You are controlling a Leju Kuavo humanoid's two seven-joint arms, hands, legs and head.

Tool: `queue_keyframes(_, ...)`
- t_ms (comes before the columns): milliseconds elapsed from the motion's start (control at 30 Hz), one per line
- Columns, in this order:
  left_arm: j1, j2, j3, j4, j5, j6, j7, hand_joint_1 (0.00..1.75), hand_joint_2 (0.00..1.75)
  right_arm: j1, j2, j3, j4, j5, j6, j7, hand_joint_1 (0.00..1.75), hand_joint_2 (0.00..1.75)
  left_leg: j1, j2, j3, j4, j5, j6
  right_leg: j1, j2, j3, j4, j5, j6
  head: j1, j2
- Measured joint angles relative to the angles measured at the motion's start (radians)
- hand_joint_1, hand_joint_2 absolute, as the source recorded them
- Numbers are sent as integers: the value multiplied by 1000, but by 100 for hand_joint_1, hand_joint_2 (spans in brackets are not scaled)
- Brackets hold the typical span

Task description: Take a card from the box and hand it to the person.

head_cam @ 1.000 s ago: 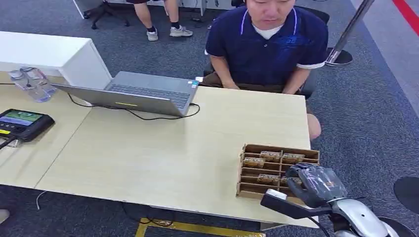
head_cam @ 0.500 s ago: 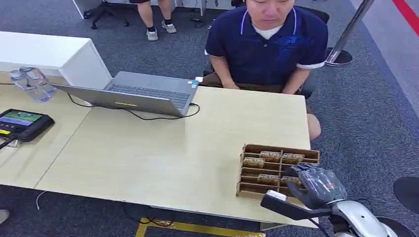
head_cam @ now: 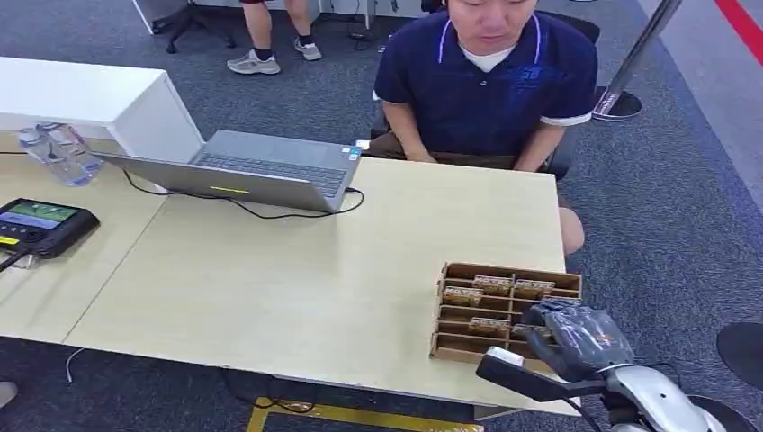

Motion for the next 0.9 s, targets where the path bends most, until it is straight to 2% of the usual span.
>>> queue_keyframes(233, 0, 0, 1, 0, 0, 0, 0, 0, 175, -2, 0, 0, 0, 0, 0, -2, 120, 175, 0, 0, 0, 0, 0, 0, 0, 0, 0, 0, 0, 0, 0, 0)
queue_keyframes(600, 0, 0, 10, 0, -6, 0, -1, 0, 175, -3, -1, 0, 0, -4, 0, -4, 136, 175, 0, 0, 0, 0, 0, 0, 0, 0, 0, 0, 0, 0, 0, 0)
queue_keyframes(633, 0, 0, 10, 0, -8, -6, -3, 0, 0, -3, -2, 0, 0, -5, 0, -4, 138, 175, 0, 0, 0, 0, 0, 0, 0, 0, 0, 0, 0, 0, 0, 0)
queue_keyframes(667, 1, 0, 10, 0, -12, -14, -9, 0, 0, -2, -3, 0, 0, -5, 0, -4, 140, 175, 0, 0, 0, 0, 0, 0, 0, 0, 0, 0, 0, 0, 0, 0)
queue_keyframes(700, 1, 0, 10, 0, -17, -26, -18, 0, 175, -2, -3, 0, 0, -5, 0, -4, 138, 175, 0, 0, 0, 0, 0, 0, 0, 0, 0, 0, 0, 0, 0, 0)
queue_keyframes(900, 1, 1, 9, 0, -43, -44, -26, 0, 175, 1, -3, 0, 0, -6, -2, -4, 140, 175, 0, 0, 0, 0, 0, 0, 0, 0, 0, 0, 0, 0, 0, 0)
